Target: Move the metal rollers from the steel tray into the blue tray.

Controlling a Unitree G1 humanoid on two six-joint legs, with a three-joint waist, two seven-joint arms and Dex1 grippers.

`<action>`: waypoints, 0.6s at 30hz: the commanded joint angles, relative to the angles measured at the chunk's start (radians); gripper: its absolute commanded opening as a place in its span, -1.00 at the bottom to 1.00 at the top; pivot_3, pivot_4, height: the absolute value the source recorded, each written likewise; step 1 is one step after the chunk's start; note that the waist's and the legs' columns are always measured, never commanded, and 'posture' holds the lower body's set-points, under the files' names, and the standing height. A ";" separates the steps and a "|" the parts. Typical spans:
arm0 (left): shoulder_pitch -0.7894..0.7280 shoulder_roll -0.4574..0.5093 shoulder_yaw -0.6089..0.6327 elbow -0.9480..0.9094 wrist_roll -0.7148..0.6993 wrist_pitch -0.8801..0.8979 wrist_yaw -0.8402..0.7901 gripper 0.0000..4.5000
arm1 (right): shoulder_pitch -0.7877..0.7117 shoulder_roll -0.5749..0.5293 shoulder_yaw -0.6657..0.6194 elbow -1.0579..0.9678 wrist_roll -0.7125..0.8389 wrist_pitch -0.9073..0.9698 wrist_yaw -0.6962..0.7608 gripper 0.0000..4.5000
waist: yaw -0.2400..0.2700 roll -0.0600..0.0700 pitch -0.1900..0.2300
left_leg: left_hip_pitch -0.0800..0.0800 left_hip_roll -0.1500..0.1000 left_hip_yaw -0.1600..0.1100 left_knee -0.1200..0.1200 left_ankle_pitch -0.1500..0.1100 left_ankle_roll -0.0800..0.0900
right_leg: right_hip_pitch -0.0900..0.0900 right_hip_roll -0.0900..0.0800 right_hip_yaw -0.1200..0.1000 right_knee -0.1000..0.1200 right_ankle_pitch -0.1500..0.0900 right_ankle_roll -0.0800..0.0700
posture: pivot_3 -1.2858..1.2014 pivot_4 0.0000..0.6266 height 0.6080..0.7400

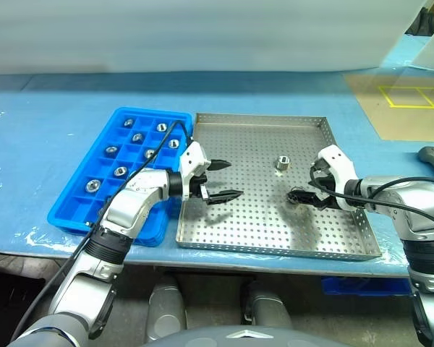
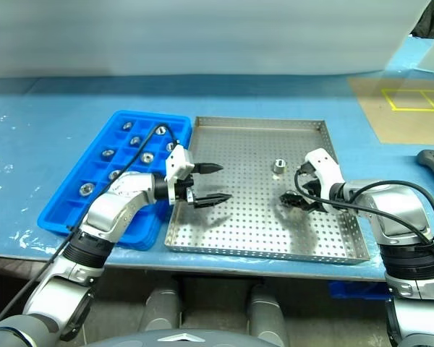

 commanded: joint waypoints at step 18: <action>0.001 0.014 0.036 -0.025 0.001 -0.020 0.006 1.00 | 0.002 0.029 0.037 0.032 0.021 -0.101 -0.046 -0.26 | 0.000 0.000 0.000 | 0.000 0.000 0.001 0.000 -0.001 0.001 | 0.000 0.000 0.001 -0.001 0.000 0.000 | -0.05 -0.52 1.00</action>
